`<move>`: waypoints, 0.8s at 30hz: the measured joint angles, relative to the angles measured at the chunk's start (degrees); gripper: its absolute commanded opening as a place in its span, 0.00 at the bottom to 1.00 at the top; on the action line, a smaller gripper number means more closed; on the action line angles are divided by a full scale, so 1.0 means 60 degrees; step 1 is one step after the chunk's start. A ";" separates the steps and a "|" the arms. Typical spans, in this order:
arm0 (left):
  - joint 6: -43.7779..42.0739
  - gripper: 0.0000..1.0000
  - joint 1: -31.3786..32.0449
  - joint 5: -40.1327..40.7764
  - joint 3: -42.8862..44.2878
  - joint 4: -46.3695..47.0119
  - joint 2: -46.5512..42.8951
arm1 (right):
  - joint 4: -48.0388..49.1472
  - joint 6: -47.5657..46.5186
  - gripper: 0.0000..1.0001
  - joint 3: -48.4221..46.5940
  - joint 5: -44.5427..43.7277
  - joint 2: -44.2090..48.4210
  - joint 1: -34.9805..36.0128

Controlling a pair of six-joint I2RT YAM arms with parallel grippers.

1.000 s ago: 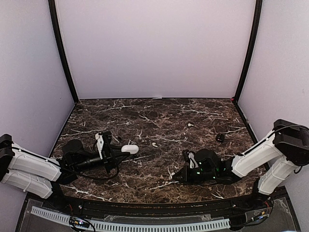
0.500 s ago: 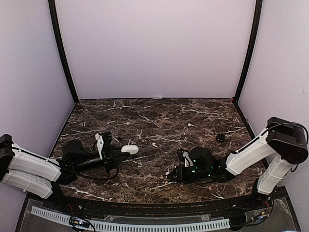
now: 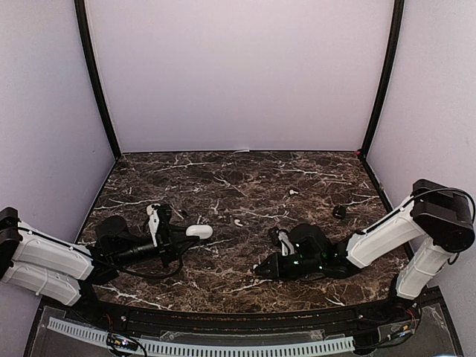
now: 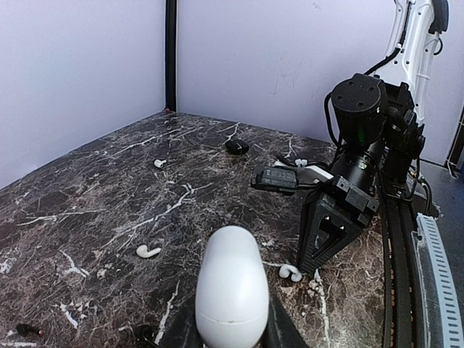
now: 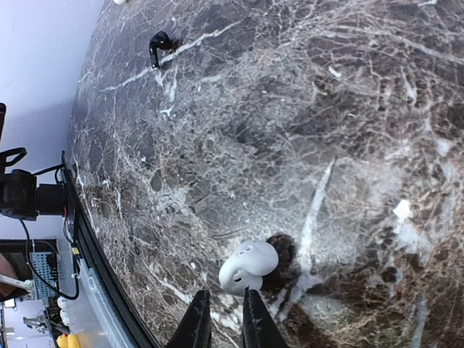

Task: Insert the wireless bluetooth earbuds into the charging case
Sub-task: Place the left earbud at the center of the board, then open the charging case.

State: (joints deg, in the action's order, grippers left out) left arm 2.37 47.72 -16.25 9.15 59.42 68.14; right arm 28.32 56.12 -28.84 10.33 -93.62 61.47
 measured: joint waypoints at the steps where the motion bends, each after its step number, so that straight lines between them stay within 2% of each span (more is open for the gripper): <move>1: 0.0004 0.00 0.0000 0.0000 0.0000 0.0000 0.0000 | -0.0062 -0.0066 0.15 -0.0098 0.0004 0.0000 0.0000; 18: 0.0004 0.00 0.0000 -0.0007 0.0000 -0.0004 0.0000 | -0.1530 -0.0911 0.17 -0.0692 -0.0441 0.0015 0.0000; 24: 0.0142 0.00 0.0000 -0.0215 0.0000 -0.0011 0.0040 | -0.2561 -0.2652 0.16 -0.1169 -0.0477 0.0641 0.0000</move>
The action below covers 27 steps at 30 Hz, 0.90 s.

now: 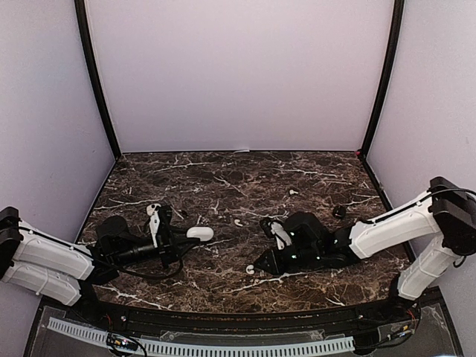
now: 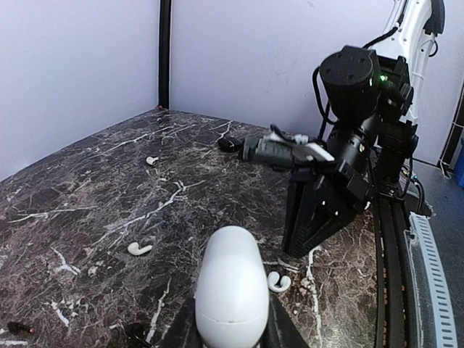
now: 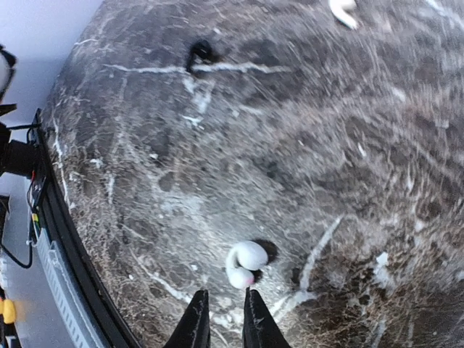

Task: Insert the wireless bluetooth earbuds into the charging case
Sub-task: Open the charging case.

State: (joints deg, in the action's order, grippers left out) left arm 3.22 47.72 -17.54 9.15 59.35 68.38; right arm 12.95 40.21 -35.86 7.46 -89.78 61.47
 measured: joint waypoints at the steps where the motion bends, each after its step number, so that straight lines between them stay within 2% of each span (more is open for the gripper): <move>1: 0.0033 0.00 -0.0004 -0.0095 0.0000 0.0000 0.0036 | -0.0197 -0.0474 0.16 -0.0142 -0.0004 0.0229 -0.0004; 3: 0.0091 0.00 -0.0047 -0.0382 0.0000 -0.0004 0.0160 | -0.0623 -0.1497 0.16 -0.0499 -0.0004 0.0710 -0.0004; 5: 0.0149 0.00 -0.0058 -0.0809 0.0011 -0.0062 0.0321 | -0.1035 -0.2532 0.22 -0.0929 0.0004 0.1137 -0.0004; 9: 0.0229 0.00 -0.0062 -0.1836 0.0146 -0.0211 0.0743 | -0.1690 -0.4222 0.39 -0.1657 0.0237 0.1734 -0.0004; 11: 0.0255 0.00 -0.0062 -0.2379 0.0237 -0.0193 0.0951 | -0.1807 -0.4710 0.54 -0.1763 0.0484 0.1905 -0.0004; 14: 0.0299 0.00 -0.0062 -0.3133 0.0342 -0.0098 0.1224 | -0.1963 -0.5238 0.67 -0.1789 0.1002 0.2051 -0.0004; 16: 0.0328 0.00 -0.0062 -0.3512 0.0408 -0.0011 0.1410 | -0.2033 -0.5457 0.67 -0.1800 0.1362 0.2055 0.0000; 20: 0.0361 0.00 -0.0062 -0.4160 0.0681 0.0124 0.1785 | -0.2222 -0.5672 0.59 -0.2113 0.1854 0.1927 0.0076; 27: 0.0448 0.00 -0.0062 -0.4838 0.0994 0.0328 0.2098 | -0.2707 -0.6029 0.55 -0.3559 0.1978 0.0831 0.0579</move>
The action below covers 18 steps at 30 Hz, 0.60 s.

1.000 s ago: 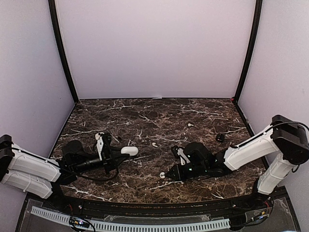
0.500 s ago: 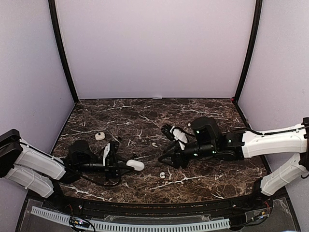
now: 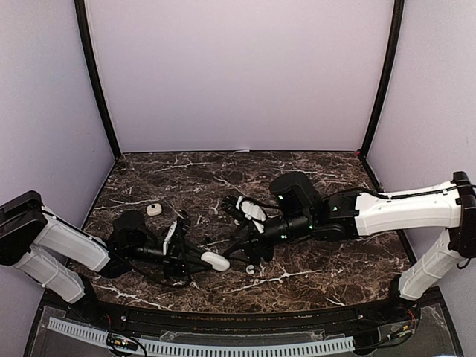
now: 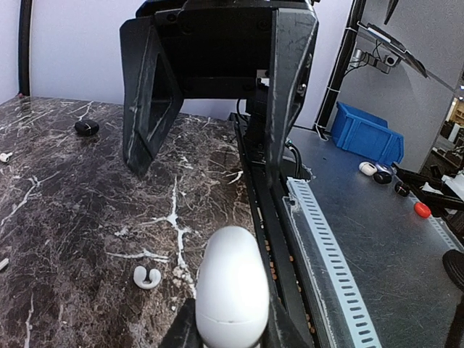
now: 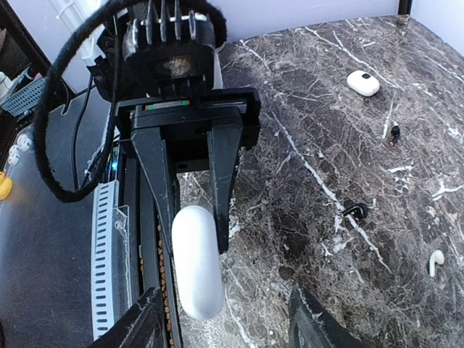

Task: Insert the wireless bluetooth earbuds into the charging case
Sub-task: Open the charging case.

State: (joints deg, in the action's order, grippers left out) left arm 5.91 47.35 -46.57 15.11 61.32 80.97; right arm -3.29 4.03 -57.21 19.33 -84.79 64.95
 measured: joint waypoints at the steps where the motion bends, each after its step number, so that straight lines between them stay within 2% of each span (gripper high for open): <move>1: 0.0029 0.00 0.0000 -0.0084 0.0018 0.0033 0.0033 | -0.0106 -0.0073 0.53 -0.0171 -0.0025 -0.0204 0.0076; 7: 0.0149 0.00 0.0000 -0.0455 0.0040 0.0193 0.0204 | -0.0481 -0.0306 0.52 -0.0572 0.0120 -0.0889 0.0197; 18: 0.0244 0.00 -0.0029 -0.0699 0.0106 0.0495 0.0393 | -0.0514 -0.0455 0.54 -0.0696 0.0845 -0.1049 0.0240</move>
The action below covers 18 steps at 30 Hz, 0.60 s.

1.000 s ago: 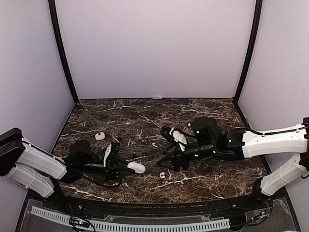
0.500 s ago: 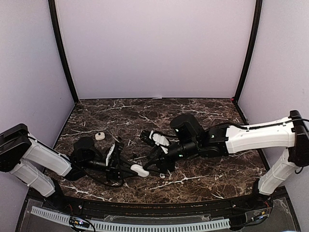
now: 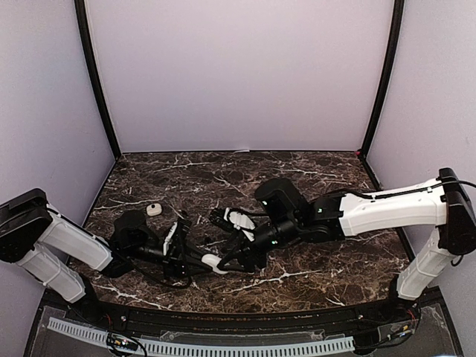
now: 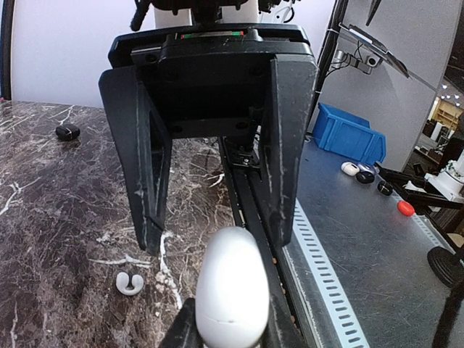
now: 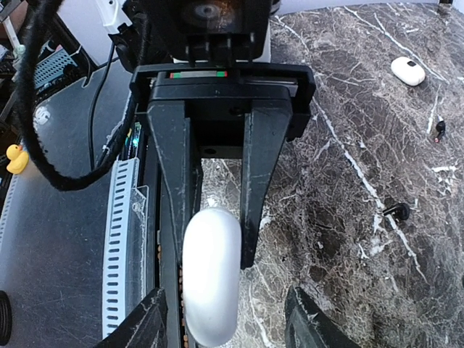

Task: Insert the wireless bluetooth earbuds into the charging case
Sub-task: Open the charging case.

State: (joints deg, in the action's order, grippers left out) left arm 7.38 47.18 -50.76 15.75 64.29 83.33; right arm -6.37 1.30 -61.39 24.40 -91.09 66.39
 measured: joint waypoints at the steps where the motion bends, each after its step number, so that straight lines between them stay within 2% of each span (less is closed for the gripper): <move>1: 0.0000 0.00 0.0000 -0.0015 0.0000 0.0007 0.0022 | 0.0004 0.0000 0.53 -0.0029 0.0022 -0.0066 0.0000; 8: 0.0047 0.00 -0.0022 -0.0109 0.0007 0.0044 0.0106 | -0.0036 0.0087 0.49 -0.0175 -0.0025 -0.0521 0.0007; 18: 0.0044 0.00 -0.0025 -0.0153 0.0007 0.0058 0.0113 | 0.0062 0.0426 0.48 -0.0175 -0.0175 -0.0510 0.0033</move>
State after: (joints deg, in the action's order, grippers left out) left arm 7.64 47.03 -51.68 15.79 64.64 84.01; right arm -6.00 3.86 -62.43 23.35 -94.15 66.59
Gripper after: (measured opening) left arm 0.239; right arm 0.484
